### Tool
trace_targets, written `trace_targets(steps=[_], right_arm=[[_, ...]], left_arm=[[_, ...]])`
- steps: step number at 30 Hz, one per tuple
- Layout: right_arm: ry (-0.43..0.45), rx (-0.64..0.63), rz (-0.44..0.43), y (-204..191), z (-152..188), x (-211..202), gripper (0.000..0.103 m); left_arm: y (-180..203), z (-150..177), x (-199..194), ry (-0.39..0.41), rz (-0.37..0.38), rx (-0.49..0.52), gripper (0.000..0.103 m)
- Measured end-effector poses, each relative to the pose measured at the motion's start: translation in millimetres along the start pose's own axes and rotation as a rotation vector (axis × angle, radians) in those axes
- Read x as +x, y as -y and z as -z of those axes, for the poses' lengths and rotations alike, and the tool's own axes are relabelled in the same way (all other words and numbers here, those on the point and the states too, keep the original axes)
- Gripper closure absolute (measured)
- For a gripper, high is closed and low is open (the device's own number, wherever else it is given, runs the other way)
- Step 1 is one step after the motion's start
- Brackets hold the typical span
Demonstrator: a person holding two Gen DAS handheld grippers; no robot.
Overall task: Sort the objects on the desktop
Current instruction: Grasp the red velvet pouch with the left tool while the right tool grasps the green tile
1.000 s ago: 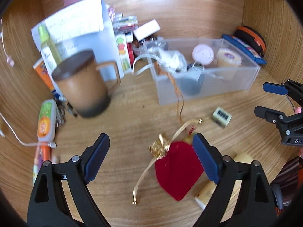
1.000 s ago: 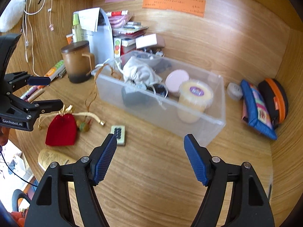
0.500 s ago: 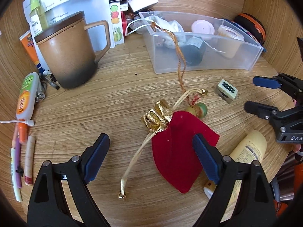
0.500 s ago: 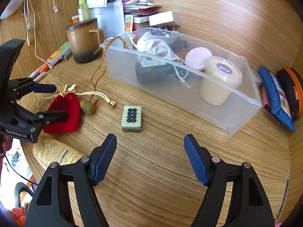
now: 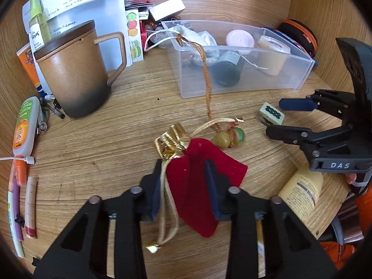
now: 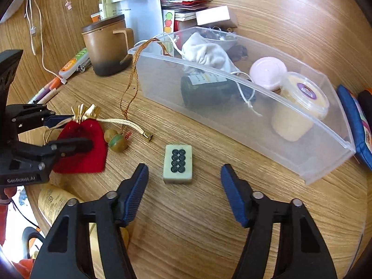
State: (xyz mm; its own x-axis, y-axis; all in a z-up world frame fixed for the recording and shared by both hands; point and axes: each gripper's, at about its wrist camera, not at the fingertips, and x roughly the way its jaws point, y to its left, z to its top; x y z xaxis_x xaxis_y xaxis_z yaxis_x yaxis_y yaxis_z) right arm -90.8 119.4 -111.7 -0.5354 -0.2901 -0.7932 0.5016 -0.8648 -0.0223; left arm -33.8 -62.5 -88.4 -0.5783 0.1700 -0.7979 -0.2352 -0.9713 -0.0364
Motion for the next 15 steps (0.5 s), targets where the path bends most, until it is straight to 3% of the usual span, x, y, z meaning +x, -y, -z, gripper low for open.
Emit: trace_targets(steps=[7,11,15], right_arm=[[0.003,-0.025,0.000,-3.8,-2.7,6.9,0.061],[0.008,-0.023,-0.031,-4.3,-2.6,6.6,0.081],[0.012,-0.023,-0.037,-5.4,-1.4,5.4,0.081]], left_arm=[[-5.7,-3.1,-3.0,0.021,-0.001,-0.014,0.085],[-7.9,-5.4,-8.8,0.039,-0.006,-0.022,0.086],[-8.1,-8.1,-17.6,0.066,-0.009,-0.026,0.086]])
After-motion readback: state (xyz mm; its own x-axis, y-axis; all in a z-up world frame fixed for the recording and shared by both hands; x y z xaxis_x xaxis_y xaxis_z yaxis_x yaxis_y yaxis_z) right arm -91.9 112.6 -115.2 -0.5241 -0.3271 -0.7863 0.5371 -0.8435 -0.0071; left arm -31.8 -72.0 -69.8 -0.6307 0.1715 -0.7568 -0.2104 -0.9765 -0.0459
